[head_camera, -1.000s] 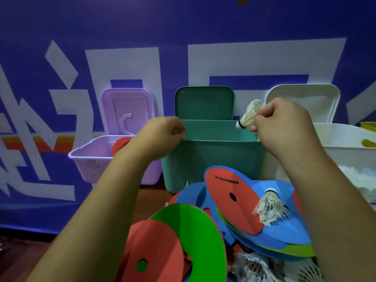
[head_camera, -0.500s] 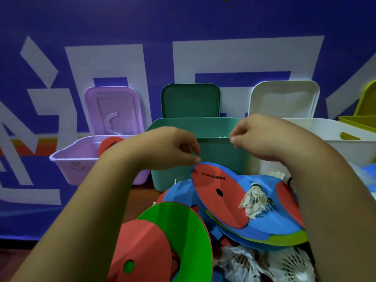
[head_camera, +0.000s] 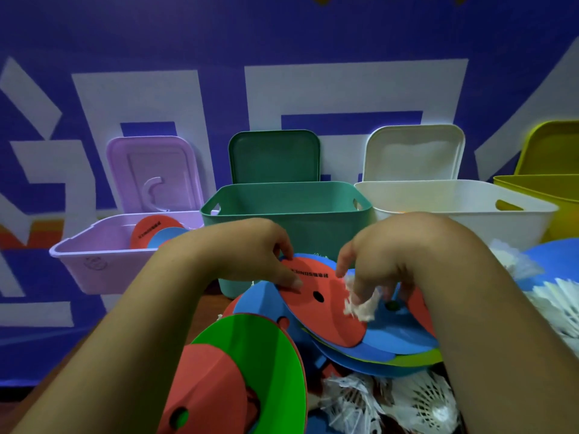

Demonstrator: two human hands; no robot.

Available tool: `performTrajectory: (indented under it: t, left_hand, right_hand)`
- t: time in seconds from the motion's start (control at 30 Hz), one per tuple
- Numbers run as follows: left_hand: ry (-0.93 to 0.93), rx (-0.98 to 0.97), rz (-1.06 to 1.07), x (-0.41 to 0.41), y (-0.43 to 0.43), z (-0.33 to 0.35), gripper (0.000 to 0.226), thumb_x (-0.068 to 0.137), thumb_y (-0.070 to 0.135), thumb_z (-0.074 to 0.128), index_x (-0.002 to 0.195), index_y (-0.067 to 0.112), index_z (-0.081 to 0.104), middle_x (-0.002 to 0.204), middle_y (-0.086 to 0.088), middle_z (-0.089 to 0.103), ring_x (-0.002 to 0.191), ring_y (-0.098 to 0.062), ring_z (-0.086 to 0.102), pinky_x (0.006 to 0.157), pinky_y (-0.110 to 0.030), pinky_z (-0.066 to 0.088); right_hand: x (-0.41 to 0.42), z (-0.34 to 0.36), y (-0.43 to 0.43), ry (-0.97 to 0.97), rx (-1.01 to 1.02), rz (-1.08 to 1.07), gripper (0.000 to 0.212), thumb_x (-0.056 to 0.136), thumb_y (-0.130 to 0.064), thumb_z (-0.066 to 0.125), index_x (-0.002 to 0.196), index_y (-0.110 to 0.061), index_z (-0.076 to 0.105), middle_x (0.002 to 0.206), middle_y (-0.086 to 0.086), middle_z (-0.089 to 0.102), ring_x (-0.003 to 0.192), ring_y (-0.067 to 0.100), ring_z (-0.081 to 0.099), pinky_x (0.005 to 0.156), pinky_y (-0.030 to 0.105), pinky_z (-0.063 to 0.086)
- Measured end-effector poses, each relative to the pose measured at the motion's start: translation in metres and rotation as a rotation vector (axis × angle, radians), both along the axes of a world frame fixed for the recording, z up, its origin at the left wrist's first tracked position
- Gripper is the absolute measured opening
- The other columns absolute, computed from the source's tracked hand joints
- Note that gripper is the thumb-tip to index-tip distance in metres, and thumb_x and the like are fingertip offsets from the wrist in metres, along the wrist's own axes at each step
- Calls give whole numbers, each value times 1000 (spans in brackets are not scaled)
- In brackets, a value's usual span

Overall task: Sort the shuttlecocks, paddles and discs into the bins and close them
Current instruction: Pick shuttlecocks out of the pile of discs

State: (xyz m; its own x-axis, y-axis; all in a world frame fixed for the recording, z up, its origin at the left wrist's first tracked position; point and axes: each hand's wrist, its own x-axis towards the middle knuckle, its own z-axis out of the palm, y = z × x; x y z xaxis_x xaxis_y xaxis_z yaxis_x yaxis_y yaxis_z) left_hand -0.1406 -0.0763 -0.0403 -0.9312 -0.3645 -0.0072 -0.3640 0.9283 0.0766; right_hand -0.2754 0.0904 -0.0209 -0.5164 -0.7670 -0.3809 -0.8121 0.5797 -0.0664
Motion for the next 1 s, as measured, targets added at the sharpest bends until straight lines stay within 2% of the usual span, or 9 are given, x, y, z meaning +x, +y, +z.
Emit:
performTrajectory:
  t: [0.1,0.17,0.33,0.5,0.63,0.77,0.83,0.93,1.0]
  left_hand:
    - [-3,31,39,-4,0,-2,65,74,68,81,127,32,70,95,17,59,88,-8,61,72,-25,45]
    - [-1,53,62,-6,-1,-5,67,73,66,83,129,31,70,92,18,58,87,-8,61,70,-25,44]
    - [5,70,93,-10,-6,-10,70,69,64,87,128,31,71,87,19,62,83,-6,63,69,-26,46]
    - [-1,87,112,-9,-7,-11,64,71,59,89,126,31,72,85,17,63,83,-9,63,68,-26,45]
    - [2,91,91,-9,-8,-11,48,76,52,89,118,32,75,92,14,70,88,-13,67,77,-28,52]
    - [25,124,59,-9,-4,-12,20,80,41,88,92,38,73,90,17,73,88,-10,69,84,-28,57]
    - [32,116,69,-8,1,-10,33,75,51,88,97,33,71,94,17,71,90,-12,69,87,-31,57]
    - [-8,54,74,-7,10,-9,79,55,84,79,117,37,65,112,18,59,101,-12,62,95,-37,54]
    - [-63,28,70,-8,17,-10,95,47,94,72,122,37,61,118,15,50,108,-15,58,100,-41,51]
  right_hand:
    - [-1,-1,-5,142,0,44,27,94,-16,68,119,-23,76,94,0,82,83,17,79,86,37,64]
    - [-4,-2,-6,190,-16,58,29,92,-9,62,112,-23,78,91,0,81,87,21,79,87,40,65]
    - [-12,-5,-8,80,-130,30,35,94,-4,49,107,-22,75,84,4,81,84,25,80,84,46,66]
    - [-18,-6,-12,92,-248,30,35,89,1,58,100,-27,76,86,2,80,79,26,80,77,48,67]
    - [-20,-6,-14,111,-284,24,34,88,0,60,101,-27,76,84,2,80,80,26,80,76,48,67]
    - [-18,-4,-12,142,-250,37,32,89,-2,65,104,-27,76,85,1,79,82,28,80,76,48,67]
    - [-18,-4,-11,154,-238,45,31,89,-3,64,106,-26,76,85,1,78,82,29,79,77,47,67]
    - [-18,-2,-10,180,-197,54,30,91,-4,64,111,-23,75,89,3,79,85,29,80,79,47,66]
    - [-17,-1,-9,186,-185,57,29,92,-7,63,112,-23,75,92,3,79,87,28,80,81,46,66]
